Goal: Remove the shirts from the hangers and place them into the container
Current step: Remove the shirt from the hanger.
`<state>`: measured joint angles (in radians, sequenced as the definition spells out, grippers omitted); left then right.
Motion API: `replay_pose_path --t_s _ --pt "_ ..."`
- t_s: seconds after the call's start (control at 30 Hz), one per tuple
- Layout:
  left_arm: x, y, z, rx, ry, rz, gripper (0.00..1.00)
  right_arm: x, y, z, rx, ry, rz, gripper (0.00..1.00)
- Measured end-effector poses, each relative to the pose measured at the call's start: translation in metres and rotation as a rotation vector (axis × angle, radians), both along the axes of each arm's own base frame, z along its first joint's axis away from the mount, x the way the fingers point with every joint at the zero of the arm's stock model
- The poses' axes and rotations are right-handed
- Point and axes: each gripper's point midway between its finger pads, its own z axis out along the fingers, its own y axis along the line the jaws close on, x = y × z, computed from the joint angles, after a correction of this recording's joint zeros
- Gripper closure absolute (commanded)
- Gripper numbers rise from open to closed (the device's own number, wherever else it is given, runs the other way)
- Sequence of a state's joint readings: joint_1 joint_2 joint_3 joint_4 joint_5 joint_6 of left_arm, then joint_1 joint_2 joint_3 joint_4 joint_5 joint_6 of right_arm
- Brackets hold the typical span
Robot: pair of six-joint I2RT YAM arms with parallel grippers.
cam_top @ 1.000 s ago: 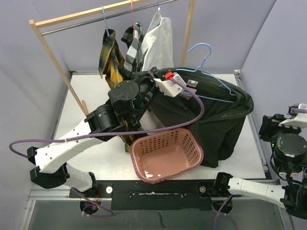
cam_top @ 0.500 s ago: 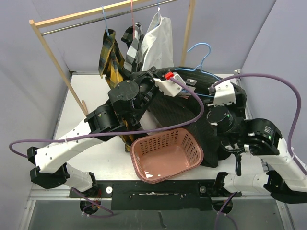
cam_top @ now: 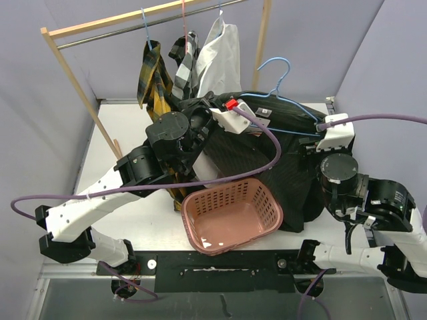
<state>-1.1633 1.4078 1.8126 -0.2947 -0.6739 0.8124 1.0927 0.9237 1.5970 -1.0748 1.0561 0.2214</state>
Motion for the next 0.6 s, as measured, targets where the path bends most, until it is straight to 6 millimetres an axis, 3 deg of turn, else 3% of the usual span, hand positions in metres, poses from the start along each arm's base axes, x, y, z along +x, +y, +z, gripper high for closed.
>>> replay_pose_path --t_s 0.23,0.43,0.6 --pt "-0.002 0.005 0.004 -0.015 -0.002 -0.001 1.0 -0.003 -0.017 0.0 0.071 -0.069 -0.044 0.46" --pt "-0.004 0.006 0.004 -0.032 0.012 -0.008 1.0 -0.013 -0.044 0.024 0.198 -0.169 -0.07 0.47" --pt "-0.006 0.006 0.003 -0.045 0.031 -0.022 1.0 -0.008 -0.037 0.024 0.184 -0.194 -0.066 0.46"
